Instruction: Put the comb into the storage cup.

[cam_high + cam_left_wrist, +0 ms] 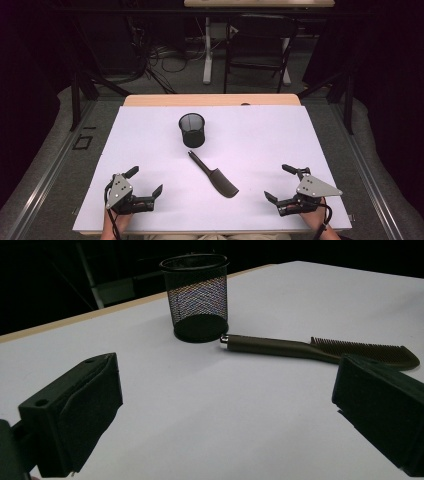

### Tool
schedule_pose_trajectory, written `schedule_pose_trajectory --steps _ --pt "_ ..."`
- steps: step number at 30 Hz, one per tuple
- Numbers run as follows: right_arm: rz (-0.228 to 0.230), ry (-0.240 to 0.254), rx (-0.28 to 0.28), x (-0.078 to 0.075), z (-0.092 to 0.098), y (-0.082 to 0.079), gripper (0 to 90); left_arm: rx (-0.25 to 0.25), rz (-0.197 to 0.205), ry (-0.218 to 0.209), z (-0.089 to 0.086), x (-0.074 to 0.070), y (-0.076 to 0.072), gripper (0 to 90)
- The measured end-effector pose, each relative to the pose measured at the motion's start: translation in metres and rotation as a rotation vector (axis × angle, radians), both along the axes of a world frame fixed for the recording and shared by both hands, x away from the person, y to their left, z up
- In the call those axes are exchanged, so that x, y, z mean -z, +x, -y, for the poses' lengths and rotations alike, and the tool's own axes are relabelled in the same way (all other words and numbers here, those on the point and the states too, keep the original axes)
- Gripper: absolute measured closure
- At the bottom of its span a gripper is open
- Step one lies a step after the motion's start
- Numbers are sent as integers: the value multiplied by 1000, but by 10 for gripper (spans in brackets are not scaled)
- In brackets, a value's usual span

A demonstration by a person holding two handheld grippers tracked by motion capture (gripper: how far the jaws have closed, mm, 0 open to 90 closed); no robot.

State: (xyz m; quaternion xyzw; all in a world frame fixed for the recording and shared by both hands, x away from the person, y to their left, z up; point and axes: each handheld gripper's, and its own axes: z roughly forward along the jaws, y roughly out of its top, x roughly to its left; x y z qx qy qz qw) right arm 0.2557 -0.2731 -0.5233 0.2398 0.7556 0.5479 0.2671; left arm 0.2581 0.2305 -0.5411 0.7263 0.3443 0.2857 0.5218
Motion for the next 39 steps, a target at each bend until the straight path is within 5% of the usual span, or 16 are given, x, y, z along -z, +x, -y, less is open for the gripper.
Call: schedule_pose_trajectory --steps 39 --pt "-30 -31 -1 3 -3 5 1 54 -44 63 42 -2 36 1"
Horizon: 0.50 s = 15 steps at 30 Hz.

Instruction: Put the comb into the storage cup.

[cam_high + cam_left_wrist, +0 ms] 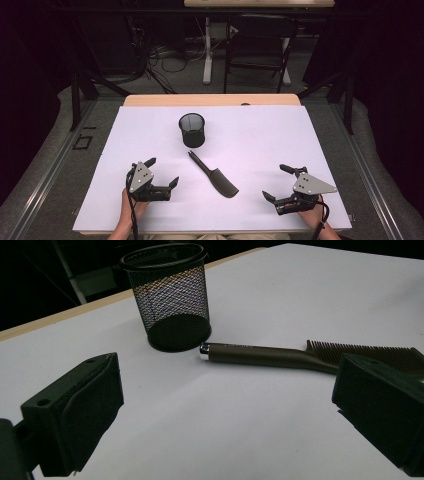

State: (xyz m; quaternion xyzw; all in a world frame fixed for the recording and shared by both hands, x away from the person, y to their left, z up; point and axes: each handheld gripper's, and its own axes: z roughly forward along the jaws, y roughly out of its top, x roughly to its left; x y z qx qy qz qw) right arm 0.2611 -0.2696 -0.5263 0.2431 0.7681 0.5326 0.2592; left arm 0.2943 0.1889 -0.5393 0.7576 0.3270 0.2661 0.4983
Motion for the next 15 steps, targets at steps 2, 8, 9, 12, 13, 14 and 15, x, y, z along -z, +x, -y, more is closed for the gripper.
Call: schedule_pose_trajectory --steps 2,8,9,12,13,14,15 --pt "-1 0 0 0 0 0 1 2 -2 -1 1 0 1 1" --pt "-2 -2 -1 0 0 0 1 9 -13 5 9 0 10 1" --pt "-3 -2 -1 0 0 0 1 9 -11 2 10 0 12 0" --pt "-3 1 0 0 0 0 1 9 -13 1 12 -1 15 1" --pt "-3 -1 0 0 0 0 1 11 -13 0 13 -1 16 0" --pt "-3 -1 0 0 0 0 1 11 -13 0 13 -1 16 1" --pt "-3 -3 -2 0 0 0 1 15 -11 2 14 -2 18 2"
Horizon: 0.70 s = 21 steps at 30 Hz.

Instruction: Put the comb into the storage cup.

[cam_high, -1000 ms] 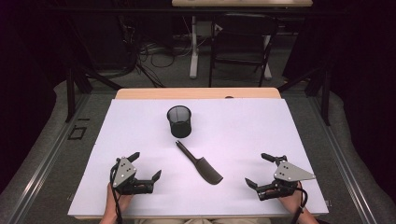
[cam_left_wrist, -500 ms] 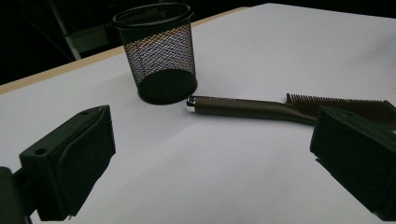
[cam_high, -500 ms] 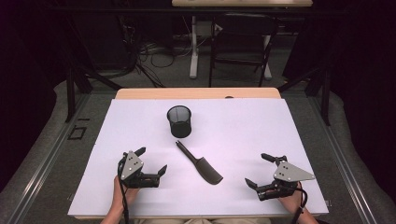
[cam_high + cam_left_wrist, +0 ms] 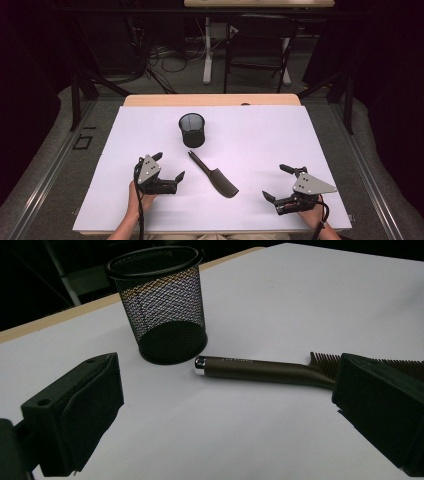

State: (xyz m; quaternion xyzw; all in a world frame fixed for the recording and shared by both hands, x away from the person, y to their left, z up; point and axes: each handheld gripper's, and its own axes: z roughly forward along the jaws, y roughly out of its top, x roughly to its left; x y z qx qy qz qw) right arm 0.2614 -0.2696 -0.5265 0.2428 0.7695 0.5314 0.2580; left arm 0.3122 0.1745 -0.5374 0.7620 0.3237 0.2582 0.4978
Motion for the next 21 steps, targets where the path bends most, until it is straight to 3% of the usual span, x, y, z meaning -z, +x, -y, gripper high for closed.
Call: schedule_pose_trajectory --steps 21 --pt "-8 4 -4 1 -1 1 2 20 -24 17 18 -3 21 2"
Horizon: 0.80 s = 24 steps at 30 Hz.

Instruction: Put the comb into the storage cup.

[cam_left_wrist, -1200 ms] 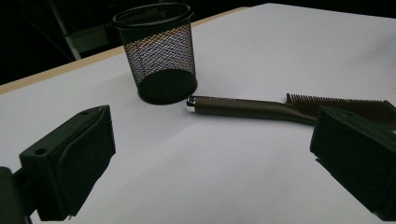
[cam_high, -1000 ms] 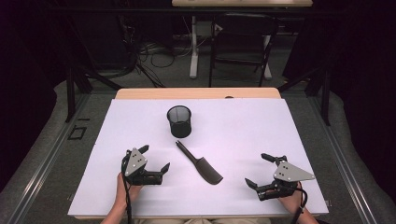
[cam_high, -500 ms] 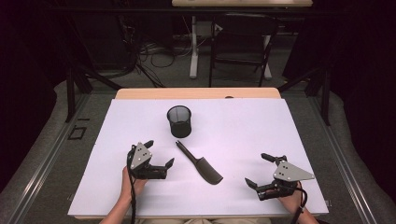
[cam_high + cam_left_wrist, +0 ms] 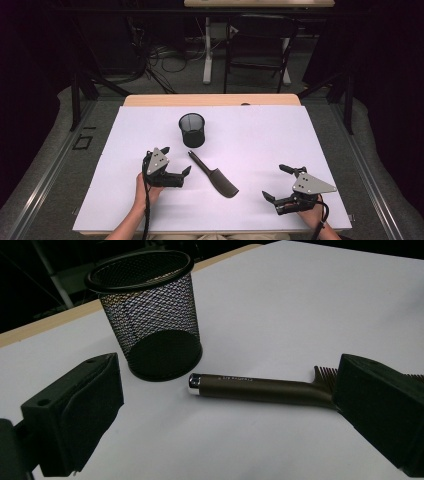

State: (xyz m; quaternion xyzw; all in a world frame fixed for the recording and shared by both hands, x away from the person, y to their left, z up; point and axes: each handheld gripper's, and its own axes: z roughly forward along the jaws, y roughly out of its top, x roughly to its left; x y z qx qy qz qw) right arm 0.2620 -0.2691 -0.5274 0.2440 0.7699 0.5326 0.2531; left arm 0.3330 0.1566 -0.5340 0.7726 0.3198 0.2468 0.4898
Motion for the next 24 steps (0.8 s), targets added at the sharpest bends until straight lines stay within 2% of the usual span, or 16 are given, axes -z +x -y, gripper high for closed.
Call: schedule_pose_trajectory --steps 14,24 --pt "-1 -4 -6 1 0 1 2 16 -25 4 11 -2 11 0" --pt "-3 -7 -5 1 0 1 2 14 -58 45 20 -3 17 10"
